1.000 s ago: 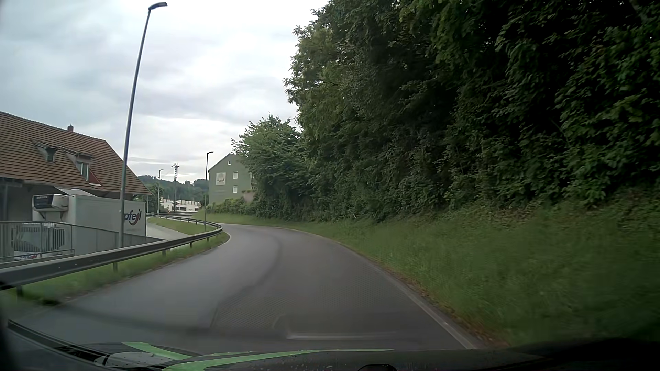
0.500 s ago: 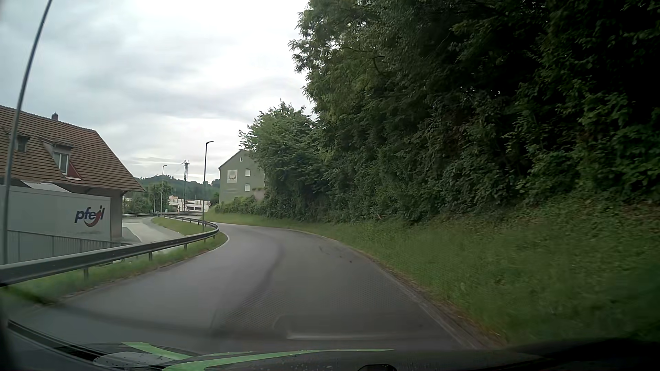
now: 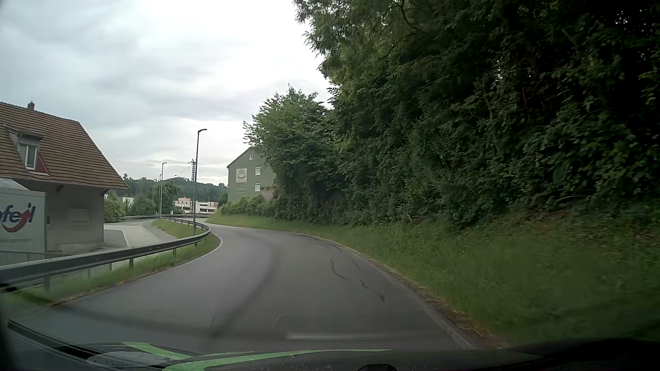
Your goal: Follow the waypoints while adhering to traffic rules and regulations
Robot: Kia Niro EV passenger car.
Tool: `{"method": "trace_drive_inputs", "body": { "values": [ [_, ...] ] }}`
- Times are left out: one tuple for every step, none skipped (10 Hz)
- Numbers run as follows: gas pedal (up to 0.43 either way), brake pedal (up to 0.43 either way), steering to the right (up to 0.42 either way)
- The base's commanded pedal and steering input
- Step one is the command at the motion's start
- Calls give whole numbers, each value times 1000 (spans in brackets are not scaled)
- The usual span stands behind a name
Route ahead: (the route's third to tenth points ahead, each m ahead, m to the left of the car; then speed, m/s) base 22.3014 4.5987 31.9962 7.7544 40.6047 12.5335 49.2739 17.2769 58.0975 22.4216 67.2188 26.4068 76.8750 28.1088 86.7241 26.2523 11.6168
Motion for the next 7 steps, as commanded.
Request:
{"method": "trace_drive_inputs", "body": {
  "values": [
    [118, 0, -38],
    [118, 0, -40],
    [118, 0, -40],
    [110, 0, -41],
    [98, 0, -42],
    [87, 0, -45],
    [87, 0, -49]
  ]
}}
